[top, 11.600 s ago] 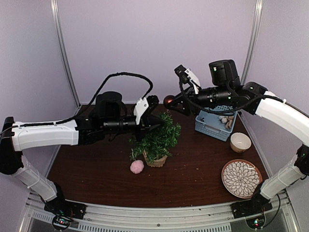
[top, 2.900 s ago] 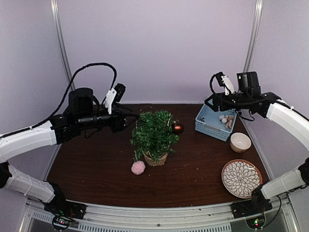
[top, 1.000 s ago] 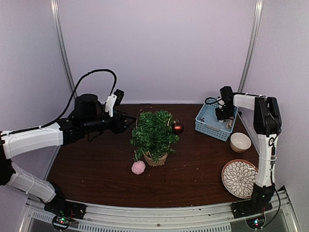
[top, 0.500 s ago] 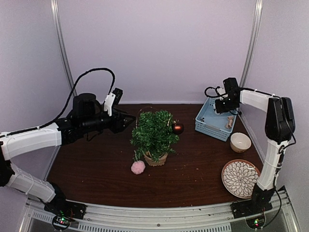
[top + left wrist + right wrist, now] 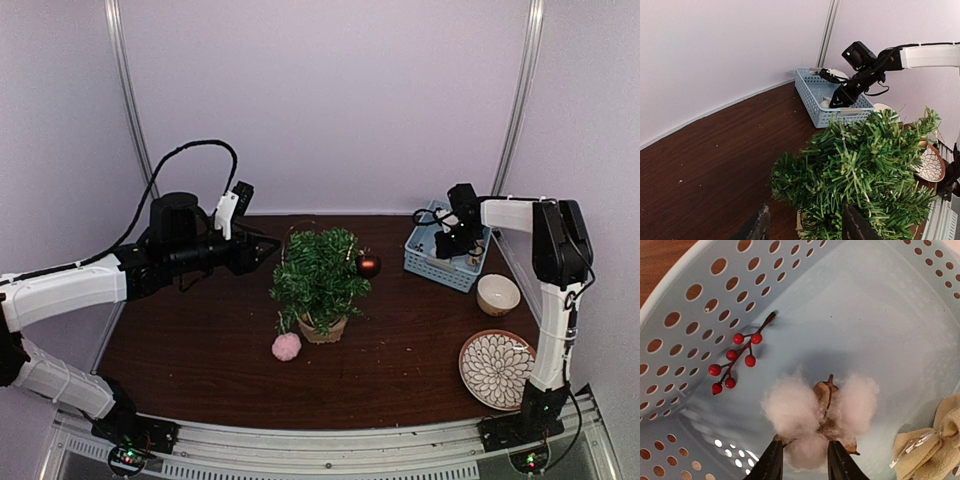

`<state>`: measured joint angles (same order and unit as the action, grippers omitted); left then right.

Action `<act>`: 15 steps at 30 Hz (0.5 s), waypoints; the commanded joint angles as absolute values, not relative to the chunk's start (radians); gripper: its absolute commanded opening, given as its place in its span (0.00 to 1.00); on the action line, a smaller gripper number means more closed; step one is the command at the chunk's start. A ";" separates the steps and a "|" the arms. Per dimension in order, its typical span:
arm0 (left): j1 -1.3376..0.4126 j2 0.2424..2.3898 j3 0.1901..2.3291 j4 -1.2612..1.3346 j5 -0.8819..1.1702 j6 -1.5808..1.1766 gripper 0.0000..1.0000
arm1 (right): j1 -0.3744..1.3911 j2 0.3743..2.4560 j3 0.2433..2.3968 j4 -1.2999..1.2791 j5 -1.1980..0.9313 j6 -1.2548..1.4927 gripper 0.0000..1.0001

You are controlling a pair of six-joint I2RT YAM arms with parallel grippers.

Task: Decorate the small christmas tree

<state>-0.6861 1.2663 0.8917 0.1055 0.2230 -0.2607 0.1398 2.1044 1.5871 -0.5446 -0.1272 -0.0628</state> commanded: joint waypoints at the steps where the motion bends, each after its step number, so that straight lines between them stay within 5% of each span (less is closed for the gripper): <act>1: -0.676 1.259 0.891 0.153 0.228 -0.256 0.50 | 0.144 2.107 1.623 -0.554 -0.088 -0.070 0.37; 15: -0.676 1.268 0.897 0.152 0.227 -0.247 0.50 | 0.133 2.185 1.673 -0.586 -0.089 -0.068 0.34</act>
<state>-0.6861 1.2667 0.8917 0.1055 0.2234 -0.2604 0.1387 2.1605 1.6398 -0.5583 -0.0998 -0.0734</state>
